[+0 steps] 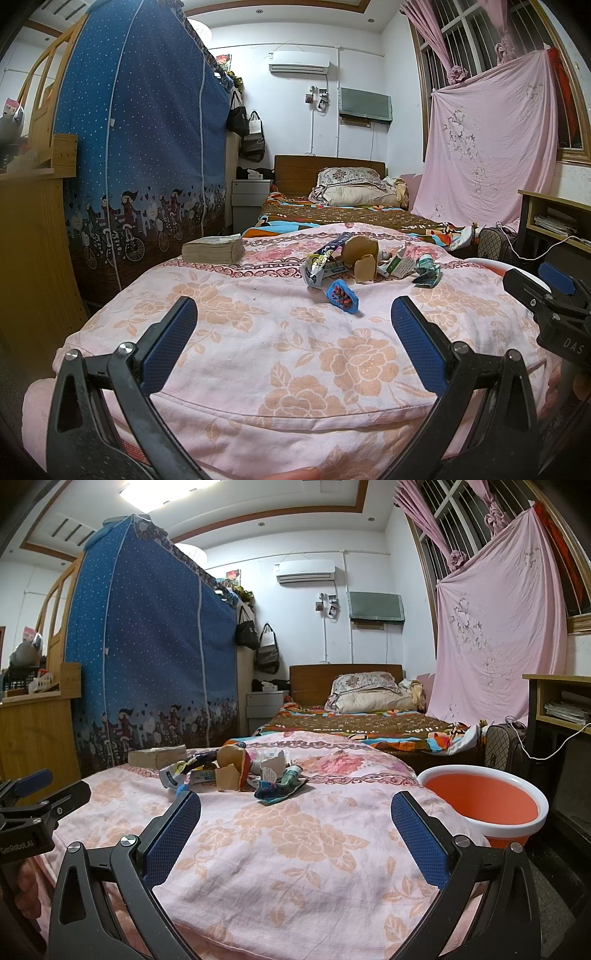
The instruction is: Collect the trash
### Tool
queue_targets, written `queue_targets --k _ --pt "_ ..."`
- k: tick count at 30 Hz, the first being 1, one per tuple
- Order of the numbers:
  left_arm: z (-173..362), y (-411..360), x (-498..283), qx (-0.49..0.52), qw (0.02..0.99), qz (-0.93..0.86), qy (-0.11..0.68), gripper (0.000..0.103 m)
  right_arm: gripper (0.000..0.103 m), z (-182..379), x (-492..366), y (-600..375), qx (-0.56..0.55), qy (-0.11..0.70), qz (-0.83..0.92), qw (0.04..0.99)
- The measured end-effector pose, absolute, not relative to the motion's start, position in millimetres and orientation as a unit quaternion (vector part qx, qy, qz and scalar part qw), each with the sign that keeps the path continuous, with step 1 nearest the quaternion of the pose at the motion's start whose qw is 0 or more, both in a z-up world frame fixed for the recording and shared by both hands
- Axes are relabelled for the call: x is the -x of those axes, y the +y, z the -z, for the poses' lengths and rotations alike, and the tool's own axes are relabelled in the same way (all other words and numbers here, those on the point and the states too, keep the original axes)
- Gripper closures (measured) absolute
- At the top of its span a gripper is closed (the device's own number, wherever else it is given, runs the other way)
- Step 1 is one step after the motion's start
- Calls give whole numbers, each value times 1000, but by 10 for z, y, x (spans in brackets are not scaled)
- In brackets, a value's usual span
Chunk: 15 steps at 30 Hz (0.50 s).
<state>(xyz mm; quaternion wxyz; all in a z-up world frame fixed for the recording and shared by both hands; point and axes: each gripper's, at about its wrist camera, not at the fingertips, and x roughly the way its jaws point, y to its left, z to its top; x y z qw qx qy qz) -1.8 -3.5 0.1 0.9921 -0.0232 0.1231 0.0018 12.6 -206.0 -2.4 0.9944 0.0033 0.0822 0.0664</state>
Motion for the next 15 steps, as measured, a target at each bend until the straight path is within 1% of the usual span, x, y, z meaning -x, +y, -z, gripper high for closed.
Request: queue_targets --k 15 --pt "-1 -33 16 23 992 -2 123 12 0 52 -159 -2017 -3 84 -67 994"
